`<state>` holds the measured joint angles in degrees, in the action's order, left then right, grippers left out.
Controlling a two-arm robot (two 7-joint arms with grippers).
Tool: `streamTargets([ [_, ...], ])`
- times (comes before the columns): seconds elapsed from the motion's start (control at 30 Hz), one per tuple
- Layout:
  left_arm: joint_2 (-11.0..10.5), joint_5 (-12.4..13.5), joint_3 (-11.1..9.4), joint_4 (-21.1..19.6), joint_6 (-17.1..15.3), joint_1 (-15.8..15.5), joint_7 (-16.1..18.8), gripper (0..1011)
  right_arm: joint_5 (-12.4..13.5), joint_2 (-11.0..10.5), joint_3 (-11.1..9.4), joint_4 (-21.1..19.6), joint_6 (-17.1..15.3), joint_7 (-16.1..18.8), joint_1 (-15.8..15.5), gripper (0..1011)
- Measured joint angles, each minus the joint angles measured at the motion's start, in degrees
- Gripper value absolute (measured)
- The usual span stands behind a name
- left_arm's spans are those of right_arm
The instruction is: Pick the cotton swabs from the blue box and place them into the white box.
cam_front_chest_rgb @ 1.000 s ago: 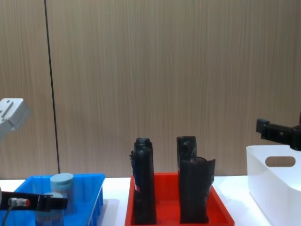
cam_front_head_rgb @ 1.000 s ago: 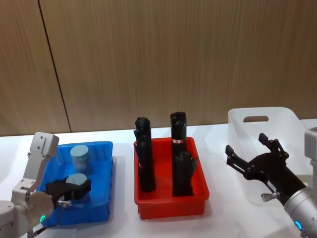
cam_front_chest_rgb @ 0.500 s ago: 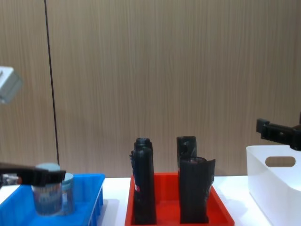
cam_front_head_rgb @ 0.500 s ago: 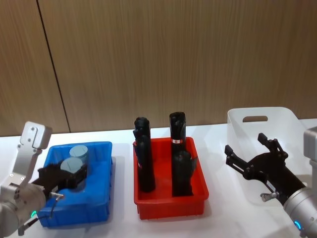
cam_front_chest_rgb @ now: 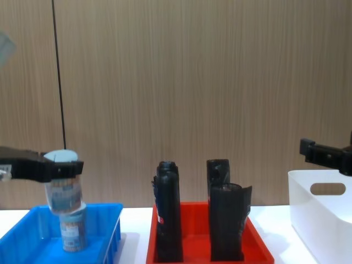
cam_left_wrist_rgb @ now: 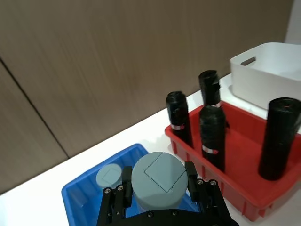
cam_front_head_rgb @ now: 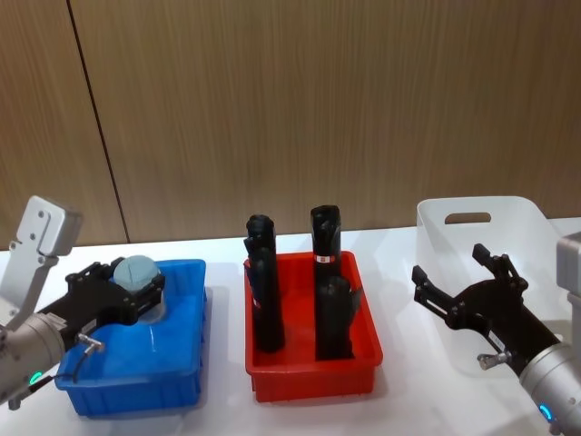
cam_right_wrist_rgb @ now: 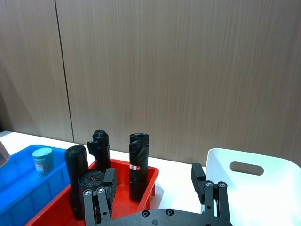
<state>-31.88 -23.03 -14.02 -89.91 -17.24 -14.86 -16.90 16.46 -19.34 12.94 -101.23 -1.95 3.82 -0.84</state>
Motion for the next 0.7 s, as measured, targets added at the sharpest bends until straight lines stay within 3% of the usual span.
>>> streamTargets([
  [0.37, -2.4, -0.6, 1.0, -1.1, 2.6, -0.5, -10.2, 671, 0.0, 0.0, 0.0, 0.0, 0.0, 0.0, 0.0, 1002],
  [0.7, -2.9, -1.5, 1.1, 0.8, 5.3, -2.3, -20.1, 671, 0.0, 0.0, 0.0, 0.0, 0.0, 0.0, 0.0, 1002],
])
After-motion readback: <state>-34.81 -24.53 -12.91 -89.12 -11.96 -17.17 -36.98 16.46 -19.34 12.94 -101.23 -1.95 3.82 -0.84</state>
